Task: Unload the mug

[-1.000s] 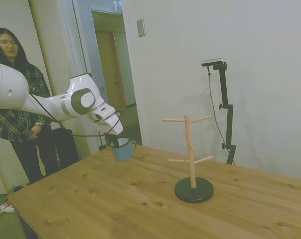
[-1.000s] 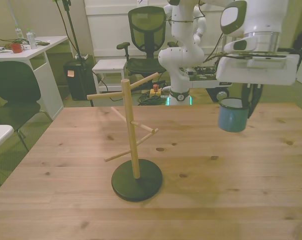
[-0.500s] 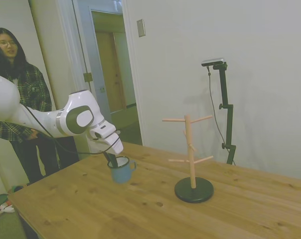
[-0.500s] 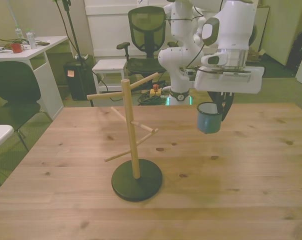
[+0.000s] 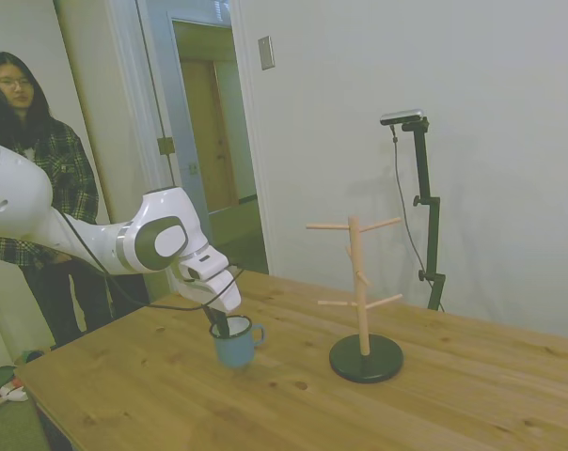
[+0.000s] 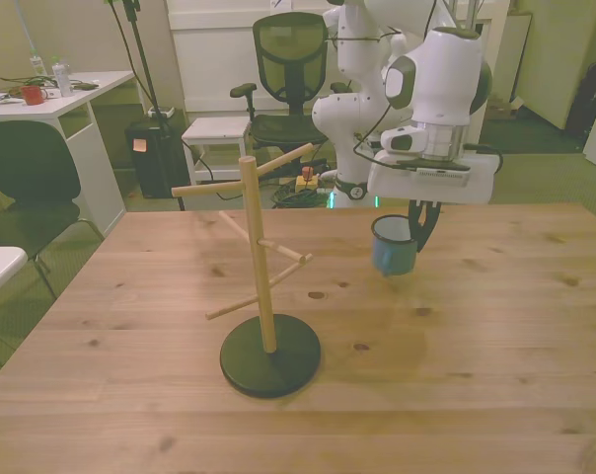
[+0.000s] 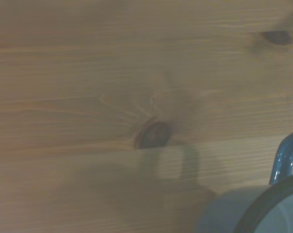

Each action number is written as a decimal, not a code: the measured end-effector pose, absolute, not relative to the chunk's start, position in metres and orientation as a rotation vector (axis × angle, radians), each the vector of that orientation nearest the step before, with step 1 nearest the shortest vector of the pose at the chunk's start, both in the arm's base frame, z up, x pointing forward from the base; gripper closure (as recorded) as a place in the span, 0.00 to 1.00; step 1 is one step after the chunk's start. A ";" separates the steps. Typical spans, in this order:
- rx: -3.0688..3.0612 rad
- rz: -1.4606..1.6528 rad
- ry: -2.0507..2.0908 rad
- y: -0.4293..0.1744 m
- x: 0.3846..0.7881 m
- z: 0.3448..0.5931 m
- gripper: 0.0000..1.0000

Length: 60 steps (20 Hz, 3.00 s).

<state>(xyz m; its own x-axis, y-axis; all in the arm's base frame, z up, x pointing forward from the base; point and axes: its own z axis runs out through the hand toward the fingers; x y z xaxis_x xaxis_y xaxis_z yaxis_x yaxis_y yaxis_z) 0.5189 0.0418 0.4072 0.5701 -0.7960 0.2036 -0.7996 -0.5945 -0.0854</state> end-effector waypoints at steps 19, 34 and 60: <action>2.675 0.379 -1.440 0.028 0.519 0.375 1.00; 2.694 0.413 -1.441 0.033 0.511 0.374 0.00; 2.915 0.510 -1.269 0.037 0.474 0.541 0.00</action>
